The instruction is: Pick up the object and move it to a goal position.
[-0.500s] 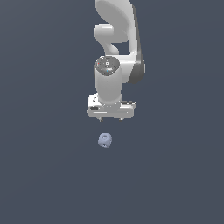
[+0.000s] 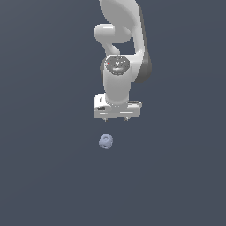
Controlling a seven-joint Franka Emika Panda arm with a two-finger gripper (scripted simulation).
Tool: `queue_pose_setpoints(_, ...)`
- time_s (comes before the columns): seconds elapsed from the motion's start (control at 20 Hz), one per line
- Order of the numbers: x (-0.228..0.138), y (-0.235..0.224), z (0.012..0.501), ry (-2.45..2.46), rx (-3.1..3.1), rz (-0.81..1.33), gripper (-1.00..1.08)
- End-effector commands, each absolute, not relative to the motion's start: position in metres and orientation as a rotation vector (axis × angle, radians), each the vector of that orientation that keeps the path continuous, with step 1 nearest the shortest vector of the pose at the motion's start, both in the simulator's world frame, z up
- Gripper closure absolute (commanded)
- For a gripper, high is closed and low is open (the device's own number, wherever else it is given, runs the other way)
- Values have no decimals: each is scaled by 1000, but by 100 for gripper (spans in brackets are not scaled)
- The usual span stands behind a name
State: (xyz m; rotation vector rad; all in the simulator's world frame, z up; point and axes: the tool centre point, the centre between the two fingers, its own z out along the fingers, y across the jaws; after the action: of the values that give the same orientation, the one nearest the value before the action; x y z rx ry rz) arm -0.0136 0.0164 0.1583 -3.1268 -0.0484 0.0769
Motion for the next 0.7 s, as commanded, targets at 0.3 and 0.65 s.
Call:
queue_pose_setpoints(0.3,-11,17,156,-31,-3129,75,-92)
queue_pose_setpoints(0.65,9,3,136,147,-3127,52,-92)
